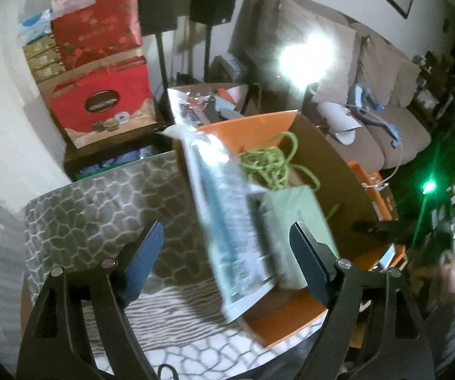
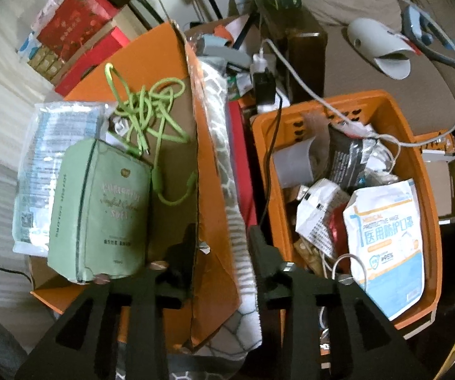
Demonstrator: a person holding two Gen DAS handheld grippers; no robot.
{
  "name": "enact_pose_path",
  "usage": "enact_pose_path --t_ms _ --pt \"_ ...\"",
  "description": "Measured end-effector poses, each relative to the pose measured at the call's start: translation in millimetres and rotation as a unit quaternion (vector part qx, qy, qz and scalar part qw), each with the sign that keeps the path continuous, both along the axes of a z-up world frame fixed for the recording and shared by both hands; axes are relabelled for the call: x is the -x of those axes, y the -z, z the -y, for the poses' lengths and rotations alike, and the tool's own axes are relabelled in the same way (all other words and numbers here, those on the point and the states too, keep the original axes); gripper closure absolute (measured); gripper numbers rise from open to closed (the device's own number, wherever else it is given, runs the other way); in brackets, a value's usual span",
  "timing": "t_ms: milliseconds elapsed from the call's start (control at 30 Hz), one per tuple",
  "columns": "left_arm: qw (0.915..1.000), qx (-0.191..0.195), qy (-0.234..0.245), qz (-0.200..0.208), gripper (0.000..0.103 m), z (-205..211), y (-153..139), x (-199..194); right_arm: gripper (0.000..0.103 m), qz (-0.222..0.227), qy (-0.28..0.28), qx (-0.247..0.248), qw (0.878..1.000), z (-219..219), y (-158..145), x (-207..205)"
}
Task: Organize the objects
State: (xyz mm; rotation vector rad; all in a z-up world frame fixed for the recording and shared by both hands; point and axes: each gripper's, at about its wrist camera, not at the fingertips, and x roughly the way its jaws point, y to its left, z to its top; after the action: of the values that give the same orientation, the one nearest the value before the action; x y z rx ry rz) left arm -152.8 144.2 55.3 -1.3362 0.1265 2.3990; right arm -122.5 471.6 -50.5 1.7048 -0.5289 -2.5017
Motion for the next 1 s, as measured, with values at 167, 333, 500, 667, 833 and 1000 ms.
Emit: enact_pose_path --t_ms 167,333,500,667,833,1000 --pt "0.9998 0.008 -0.015 -0.008 0.020 24.7 10.4 -12.9 0.039 -0.025 0.017 -0.025 0.999 -8.7 -19.8 -8.5" --pt "0.9985 0.024 -0.034 -0.036 0.001 43.6 15.1 -28.3 0.030 -0.044 0.020 -0.042 0.998 -6.9 -38.5 -19.2" --pt "0.9973 0.017 -0.056 -0.044 0.000 62.0 17.5 -41.8 0.020 -0.073 0.016 -0.075 0.994 12.1 -60.9 -33.7" --pt "0.9965 -0.001 -0.070 -0.047 0.000 77.2 20.4 -54.8 0.012 -0.107 -0.015 -0.077 0.991 47.3 -79.4 -48.2" --pt "0.9949 -0.008 -0.086 -0.053 0.000 88.6 23.4 -70.4 0.002 -0.128 -0.045 -0.071 0.988 85.6 -86.5 -57.5" --pt "0.9928 0.000 -0.105 -0.058 0.000 100.7 28.2 -84.3 0.002 -0.142 -0.066 -0.079 0.984 122.0 -85.7 -67.8"
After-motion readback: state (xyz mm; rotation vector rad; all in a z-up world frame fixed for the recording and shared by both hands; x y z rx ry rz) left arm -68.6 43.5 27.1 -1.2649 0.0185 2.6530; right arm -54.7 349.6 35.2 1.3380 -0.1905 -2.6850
